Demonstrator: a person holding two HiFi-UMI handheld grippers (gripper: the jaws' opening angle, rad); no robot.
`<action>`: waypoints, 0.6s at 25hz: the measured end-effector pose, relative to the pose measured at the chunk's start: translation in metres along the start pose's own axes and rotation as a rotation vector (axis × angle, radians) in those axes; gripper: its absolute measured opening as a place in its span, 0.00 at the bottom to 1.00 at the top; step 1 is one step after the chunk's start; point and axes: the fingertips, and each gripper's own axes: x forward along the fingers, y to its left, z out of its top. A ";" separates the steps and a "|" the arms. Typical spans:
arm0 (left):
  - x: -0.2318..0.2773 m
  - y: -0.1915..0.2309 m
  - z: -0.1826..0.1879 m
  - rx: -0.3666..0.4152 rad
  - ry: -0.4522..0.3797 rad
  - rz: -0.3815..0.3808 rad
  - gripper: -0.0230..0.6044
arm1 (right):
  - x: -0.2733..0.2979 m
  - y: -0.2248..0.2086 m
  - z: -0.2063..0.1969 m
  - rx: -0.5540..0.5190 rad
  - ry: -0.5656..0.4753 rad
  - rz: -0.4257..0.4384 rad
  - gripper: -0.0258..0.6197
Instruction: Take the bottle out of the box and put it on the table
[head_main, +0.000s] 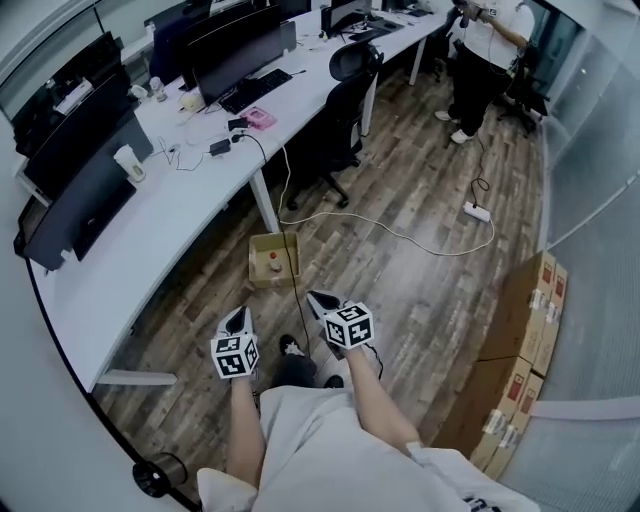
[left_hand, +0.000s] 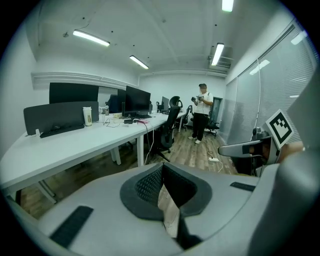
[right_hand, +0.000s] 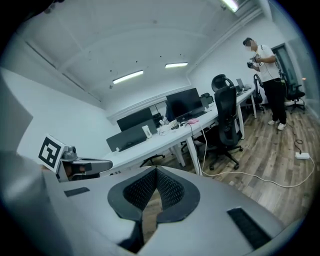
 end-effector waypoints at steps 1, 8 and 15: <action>0.006 -0.007 0.000 -0.007 -0.002 -0.007 0.06 | -0.004 -0.008 0.001 -0.001 0.003 -0.006 0.10; 0.038 -0.002 0.017 0.000 -0.009 -0.018 0.06 | 0.007 -0.043 0.021 0.033 -0.027 -0.045 0.10; 0.100 0.033 0.046 -0.069 -0.006 0.016 0.06 | 0.044 -0.085 0.049 -0.076 0.060 -0.080 0.10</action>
